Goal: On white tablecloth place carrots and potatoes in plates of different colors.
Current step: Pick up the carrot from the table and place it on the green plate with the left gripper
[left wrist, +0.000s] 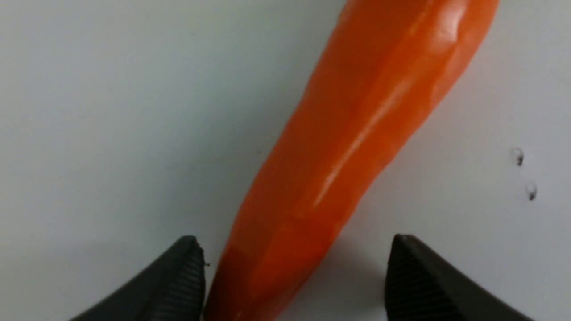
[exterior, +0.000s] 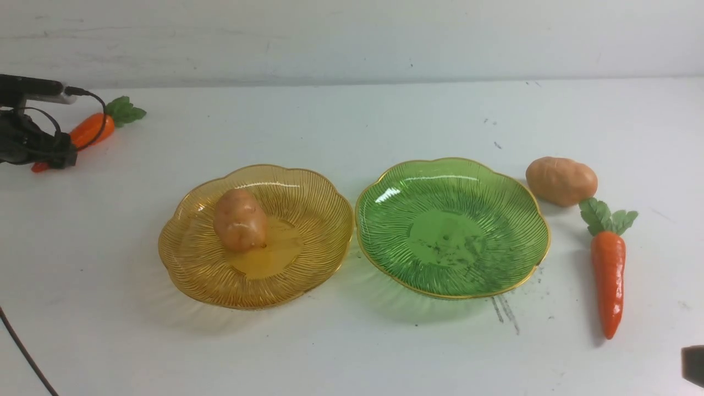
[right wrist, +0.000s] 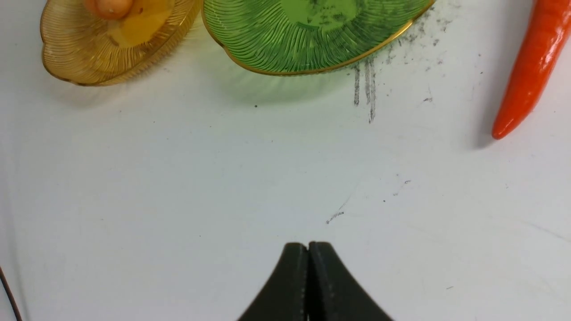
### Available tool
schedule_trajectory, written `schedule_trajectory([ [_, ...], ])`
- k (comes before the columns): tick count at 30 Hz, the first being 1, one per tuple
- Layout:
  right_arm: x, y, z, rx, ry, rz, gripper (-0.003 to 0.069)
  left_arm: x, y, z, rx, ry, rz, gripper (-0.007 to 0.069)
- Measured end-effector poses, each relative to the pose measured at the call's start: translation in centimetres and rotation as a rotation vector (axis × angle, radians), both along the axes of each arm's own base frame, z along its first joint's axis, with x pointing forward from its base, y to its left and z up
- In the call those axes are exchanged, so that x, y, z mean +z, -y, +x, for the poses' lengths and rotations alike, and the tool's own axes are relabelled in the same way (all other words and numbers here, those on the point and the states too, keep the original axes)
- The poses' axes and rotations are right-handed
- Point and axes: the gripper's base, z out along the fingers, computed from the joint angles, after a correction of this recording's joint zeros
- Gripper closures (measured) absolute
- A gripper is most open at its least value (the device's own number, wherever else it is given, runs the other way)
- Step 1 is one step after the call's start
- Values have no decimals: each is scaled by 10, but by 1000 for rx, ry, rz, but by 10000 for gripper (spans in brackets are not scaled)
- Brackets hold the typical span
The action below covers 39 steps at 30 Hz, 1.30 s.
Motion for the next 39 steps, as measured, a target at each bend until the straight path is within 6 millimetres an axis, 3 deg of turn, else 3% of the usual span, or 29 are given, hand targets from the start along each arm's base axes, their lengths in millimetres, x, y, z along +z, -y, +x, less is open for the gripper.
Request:
schedule_trajectory([
  [6,0,0,0,-2,3,-1,674,-2,13,4,-39,-20,-2,442],
  [14,2,1,3,-19,30,6,674,20,47,3,-93,-100,-62,470],
  [19,5,0,5,-38,62,34,674,62,82,-2,-149,-135,-121,472],
  [23,7,-1,6,-41,72,49,674,111,122,-11,-243,-127,-174,475],
  [29,23,-1,4,-27,110,37,674,202,220,-36,-394,-31,-214,477],
  [32,32,-1,3,-14,125,27,674,218,244,-45,-406,-23,-206,477],
  [33,40,-2,1,-1,134,22,674,234,266,-55,-395,-13,-190,477],
  [36,50,-3,-2,17,148,17,674,254,290,-74,-382,-11,-166,477],
  [39,62,-4,-7,44,157,11,674,260,322,-106,-431,-82,-148,477],
])
